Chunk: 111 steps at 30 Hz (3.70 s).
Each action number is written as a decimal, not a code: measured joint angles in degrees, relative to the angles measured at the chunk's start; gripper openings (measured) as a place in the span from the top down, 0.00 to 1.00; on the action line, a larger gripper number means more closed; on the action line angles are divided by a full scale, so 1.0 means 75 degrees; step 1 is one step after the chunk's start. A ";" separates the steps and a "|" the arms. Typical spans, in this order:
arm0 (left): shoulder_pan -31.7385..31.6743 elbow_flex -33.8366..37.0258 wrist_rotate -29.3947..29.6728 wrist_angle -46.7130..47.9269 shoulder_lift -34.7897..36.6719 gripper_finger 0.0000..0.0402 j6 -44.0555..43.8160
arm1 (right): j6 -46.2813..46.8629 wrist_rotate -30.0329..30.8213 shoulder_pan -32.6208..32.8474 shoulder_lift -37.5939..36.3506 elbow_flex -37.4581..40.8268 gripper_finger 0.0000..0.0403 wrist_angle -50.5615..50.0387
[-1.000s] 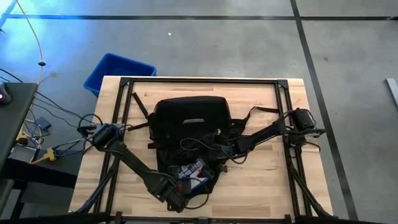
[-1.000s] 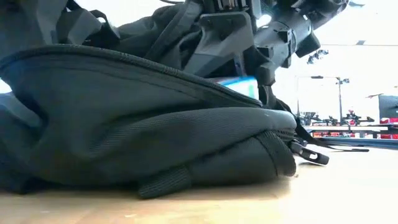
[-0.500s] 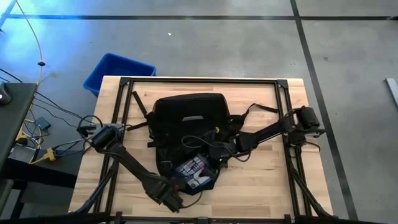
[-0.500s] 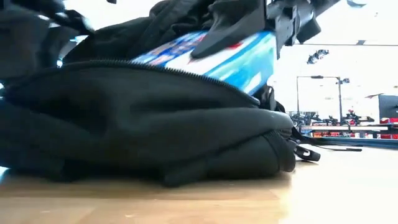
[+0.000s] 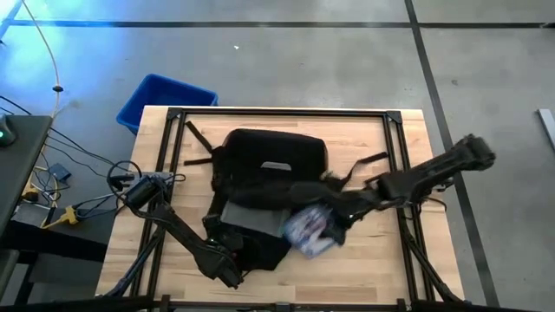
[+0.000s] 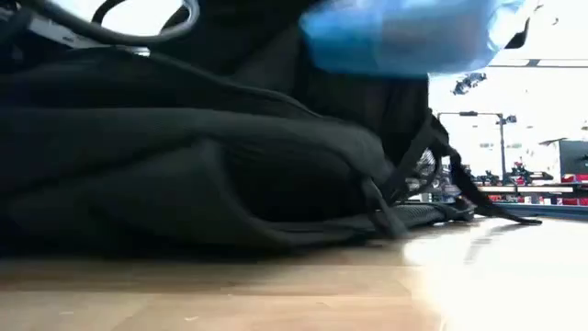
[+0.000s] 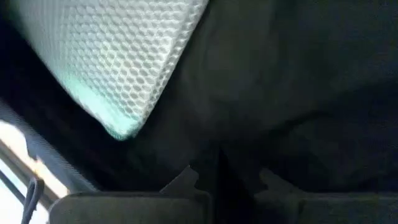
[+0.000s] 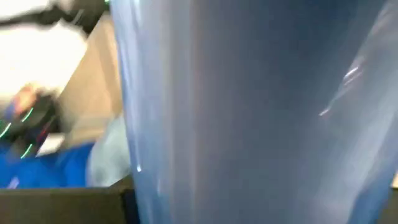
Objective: Unpack backpack
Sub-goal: Remove the medkit from the backpack
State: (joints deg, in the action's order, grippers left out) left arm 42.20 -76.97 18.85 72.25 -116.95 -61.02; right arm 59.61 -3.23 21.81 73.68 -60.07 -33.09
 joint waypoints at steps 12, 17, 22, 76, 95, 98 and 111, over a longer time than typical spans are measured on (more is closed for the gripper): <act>0.0180 -0.0676 0.0427 0.0878 -0.0026 1.00 -0.0774 | 0.0092 0.0728 -0.0528 -0.1271 0.0004 0.65 -0.1745; 0.0399 -0.2297 0.1969 0.2013 -0.0026 1.00 -0.0796 | -0.0803 -0.0156 -0.0713 -0.0074 0.0003 0.65 -0.0654; 0.0884 -0.3880 0.3701 0.2067 -0.0012 0.95 0.0328 | -0.1534 -0.1180 -0.0922 0.1158 -0.0012 0.65 0.0435; -0.0757 0.0039 0.1299 0.2423 0.1043 1.00 -0.1804 | -0.0617 0.3612 -0.1490 -0.1648 0.0695 0.65 -0.2121; -0.0531 -0.0624 0.2931 0.2352 0.1061 1.00 -0.1127 | -0.2005 -0.0808 -0.6763 0.2126 0.2962 0.65 0.6267; -0.0514 -0.0621 0.2929 0.2358 0.1061 1.00 -0.1149 | -0.1980 -0.1178 -0.6992 0.2953 0.2567 0.65 0.6835; -0.0309 -0.0642 0.3001 0.2375 0.1067 1.00 -0.1701 | -0.2963 -0.0374 -0.7218 0.3459 0.1187 0.11 0.4914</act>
State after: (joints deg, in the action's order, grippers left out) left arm 39.88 -81.78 41.35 90.06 -108.94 -73.77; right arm 37.39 -6.03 -32.32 99.63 -51.17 3.76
